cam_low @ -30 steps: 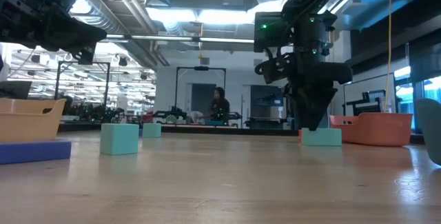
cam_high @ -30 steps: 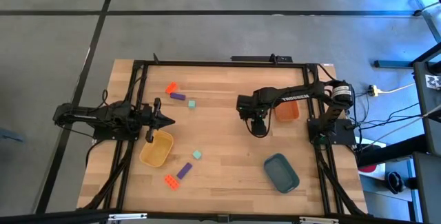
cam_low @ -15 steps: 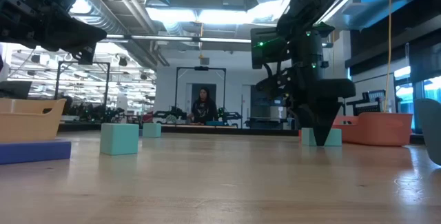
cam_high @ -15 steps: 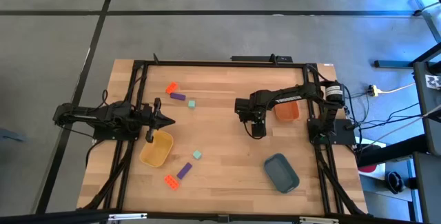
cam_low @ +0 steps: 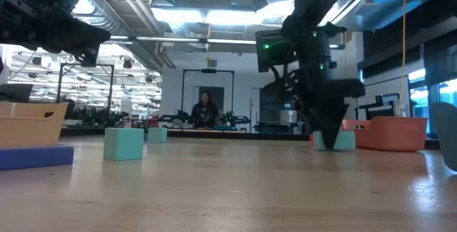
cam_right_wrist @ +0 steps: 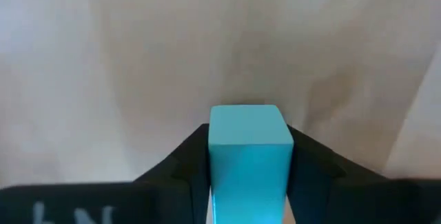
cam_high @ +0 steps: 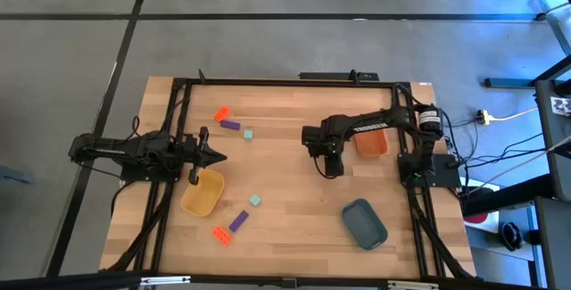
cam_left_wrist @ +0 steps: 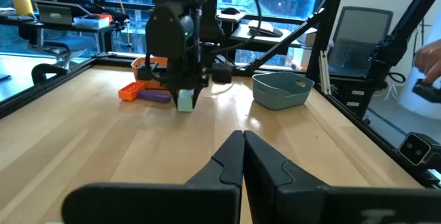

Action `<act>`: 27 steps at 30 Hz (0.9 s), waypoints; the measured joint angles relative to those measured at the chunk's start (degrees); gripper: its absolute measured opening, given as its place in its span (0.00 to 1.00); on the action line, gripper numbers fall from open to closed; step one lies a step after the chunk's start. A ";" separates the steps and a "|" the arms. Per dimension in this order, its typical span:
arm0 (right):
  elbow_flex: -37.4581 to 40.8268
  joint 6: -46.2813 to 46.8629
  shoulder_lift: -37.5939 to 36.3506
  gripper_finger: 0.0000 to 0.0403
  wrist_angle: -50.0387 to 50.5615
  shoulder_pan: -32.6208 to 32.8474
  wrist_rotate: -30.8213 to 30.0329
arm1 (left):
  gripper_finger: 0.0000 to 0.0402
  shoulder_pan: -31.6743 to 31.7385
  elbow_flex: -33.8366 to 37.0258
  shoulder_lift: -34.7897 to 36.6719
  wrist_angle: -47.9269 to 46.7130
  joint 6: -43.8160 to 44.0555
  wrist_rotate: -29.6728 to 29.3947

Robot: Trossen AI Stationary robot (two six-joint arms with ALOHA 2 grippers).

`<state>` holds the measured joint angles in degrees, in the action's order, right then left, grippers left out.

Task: Sort & place blocks by color
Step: Put the right blue block into the yellow bin

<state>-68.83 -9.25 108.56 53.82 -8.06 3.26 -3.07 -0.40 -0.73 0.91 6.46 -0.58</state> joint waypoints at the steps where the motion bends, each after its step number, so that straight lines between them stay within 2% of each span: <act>1: -0.39 0.13 -1.04 0.34 -0.06 0.01 1.64 | 0.00 0.01 -0.01 -0.02 0.00 0.00 0.02; 5: 0.99 3.59 -8.00 0.34 -3.66 0.01 9.36 | 0.00 0.01 -0.01 -0.02 0.00 0.00 0.01; 9: 7.25 10.55 -18.67 0.34 -11.41 0.40 11.08 | 0.00 0.02 -0.02 0.00 -0.02 0.00 0.00; 13: 16.17 21.14 -30.45 0.34 -24.34 1.80 11.54 | 0.00 0.01 0.00 -0.02 0.00 0.00 0.01; 17: 24.57 31.51 -39.82 0.34 -42.29 3.29 11.62 | 0.00 0.02 -0.02 -0.02 0.00 0.00 0.02; 21: 29.84 37.79 -44.59 0.34 -57.30 4.39 11.45 | 0.00 0.00 0.00 -0.02 0.00 -0.92 -0.15; 27: 30.20 38.10 -45.73 0.34 -60.00 5.38 11.43 | 0.00 0.07 0.02 0.00 0.49 -16.51 -4.68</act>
<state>-38.62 28.85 62.83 -6.19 -2.68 14.69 -3.01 -0.38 -0.73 1.40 -10.05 -5.26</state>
